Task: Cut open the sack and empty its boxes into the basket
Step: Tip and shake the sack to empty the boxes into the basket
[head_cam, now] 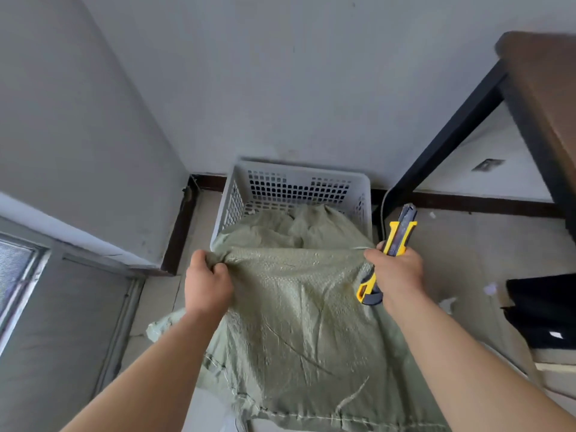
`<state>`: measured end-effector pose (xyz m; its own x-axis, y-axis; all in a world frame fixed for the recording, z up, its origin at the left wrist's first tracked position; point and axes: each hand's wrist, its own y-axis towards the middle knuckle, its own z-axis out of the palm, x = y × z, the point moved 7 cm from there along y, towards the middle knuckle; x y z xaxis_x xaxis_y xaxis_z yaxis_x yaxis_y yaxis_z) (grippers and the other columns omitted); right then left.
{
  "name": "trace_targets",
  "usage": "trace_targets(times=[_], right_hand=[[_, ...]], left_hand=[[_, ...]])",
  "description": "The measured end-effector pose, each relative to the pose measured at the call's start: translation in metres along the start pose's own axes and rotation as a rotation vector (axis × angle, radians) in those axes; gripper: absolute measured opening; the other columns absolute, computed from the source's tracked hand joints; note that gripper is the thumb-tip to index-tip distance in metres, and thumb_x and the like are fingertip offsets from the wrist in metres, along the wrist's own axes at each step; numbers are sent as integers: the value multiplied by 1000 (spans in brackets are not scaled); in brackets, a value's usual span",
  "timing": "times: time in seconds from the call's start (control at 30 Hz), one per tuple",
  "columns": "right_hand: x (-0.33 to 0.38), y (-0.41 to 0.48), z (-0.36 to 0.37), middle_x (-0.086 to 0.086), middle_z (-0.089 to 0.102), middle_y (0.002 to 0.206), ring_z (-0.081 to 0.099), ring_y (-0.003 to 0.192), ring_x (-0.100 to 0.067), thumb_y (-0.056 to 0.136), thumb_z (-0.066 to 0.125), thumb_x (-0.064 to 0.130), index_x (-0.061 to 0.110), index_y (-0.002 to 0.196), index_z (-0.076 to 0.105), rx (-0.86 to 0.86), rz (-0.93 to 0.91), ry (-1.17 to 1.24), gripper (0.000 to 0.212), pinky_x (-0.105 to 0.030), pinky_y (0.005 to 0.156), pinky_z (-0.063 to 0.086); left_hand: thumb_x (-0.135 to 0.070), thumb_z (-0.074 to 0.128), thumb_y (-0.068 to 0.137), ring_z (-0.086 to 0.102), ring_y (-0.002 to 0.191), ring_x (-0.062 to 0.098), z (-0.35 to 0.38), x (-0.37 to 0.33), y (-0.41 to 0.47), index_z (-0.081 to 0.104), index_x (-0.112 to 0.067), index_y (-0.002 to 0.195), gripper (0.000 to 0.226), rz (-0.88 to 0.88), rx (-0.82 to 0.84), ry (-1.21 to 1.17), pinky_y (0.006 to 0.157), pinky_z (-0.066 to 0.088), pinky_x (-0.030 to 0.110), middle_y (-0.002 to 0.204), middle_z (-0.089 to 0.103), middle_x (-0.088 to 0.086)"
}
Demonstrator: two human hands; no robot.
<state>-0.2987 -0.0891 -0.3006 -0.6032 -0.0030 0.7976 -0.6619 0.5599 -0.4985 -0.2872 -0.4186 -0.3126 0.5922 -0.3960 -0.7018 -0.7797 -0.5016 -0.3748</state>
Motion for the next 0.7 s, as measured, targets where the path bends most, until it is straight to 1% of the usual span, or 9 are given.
trace_targets(times=[0.07, 0.1, 0.17, 0.23, 0.3, 0.37, 0.53, 0.6, 0.7], right_hand=[[26, 3, 1, -4, 44, 58, 38, 54, -22, 78, 67, 3, 19, 63, 48, -8, -22, 21, 29, -27, 53, 33], [40, 4, 2, -3, 44, 58, 39, 53, -22, 78, 67, 3, 19, 64, 49, -12, -37, 33, 29, -27, 52, 33], [67, 10, 6, -3, 46, 59, 41, 53, -22, 78, 68, 3, 19, 65, 50, -21, -68, 56, 28, -26, 52, 34], [93, 17, 11, -2, 48, 59, 43, 52, -21, 79, 68, 4, 20, 66, 51, -38, -94, 86, 27, -25, 51, 36], [115, 23, 16, -1, 49, 60, 44, 52, -18, 80, 68, 4, 19, 66, 52, -50, -109, 98, 26, -25, 50, 36], [129, 30, 22, -2, 49, 61, 45, 52, -18, 80, 68, 4, 19, 67, 52, -56, -117, 98, 25, -25, 51, 37], [146, 48, 37, -3, 49, 61, 45, 52, -19, 80, 67, 2, 19, 68, 54, -89, -89, 111, 25, -26, 53, 38], [154, 51, 39, -2, 50, 60, 45, 52, -18, 80, 67, 1, 18, 68, 54, -118, -88, 121, 25, -25, 52, 38], [173, 51, 42, -2, 50, 60, 45, 50, -15, 81, 65, 1, 14, 71, 55, -137, -121, 105, 18, -23, 49, 37]], left_hand=[[-5, 36, 88, 45, 64, 28, -8, -26, 7, 43, -7, 85, 8, 23, -15, -47, 59, 46, 45, 70, 46, 8], [-5, 35, 88, 45, 62, 28, -12, -40, 11, 44, -4, 88, 8, 40, -23, -61, 58, 47, 46, 70, 45, 8], [-4, 35, 90, 43, 61, 26, -18, -67, 19, 42, 0, 94, 10, 87, -43, -92, 56, 46, 44, 70, 43, 8], [-5, 35, 91, 42, 61, 25, -21, -90, 27, 40, -2, 93, 7, 128, -57, -120, 55, 44, 43, 72, 43, 7], [-5, 35, 93, 38, 61, 20, -22, -109, 38, 38, -5, 90, 4, 147, -61, -113, 53, 35, 36, 72, 41, 5], [-5, 35, 94, 36, 61, 17, -22, -124, 50, 38, -7, 90, 5, 150, -42, -106, 52, 31, 33, 73, 41, 4], [-3, 35, 94, 35, 61, 15, -17, -149, 78, 39, -7, 90, 7, 128, 9, -81, 51, 30, 31, 75, 40, 3], [-3, 35, 94, 34, 61, 14, -18, -164, 89, 38, -7, 89, 7, 139, 8, -65, 51, 29, 29, 74, 39, 2], [-2, 35, 94, 32, 59, 14, -23, -192, 103, 36, -6, 88, 7, 169, -7, -74, 50, 27, 28, 72, 37, 2]])
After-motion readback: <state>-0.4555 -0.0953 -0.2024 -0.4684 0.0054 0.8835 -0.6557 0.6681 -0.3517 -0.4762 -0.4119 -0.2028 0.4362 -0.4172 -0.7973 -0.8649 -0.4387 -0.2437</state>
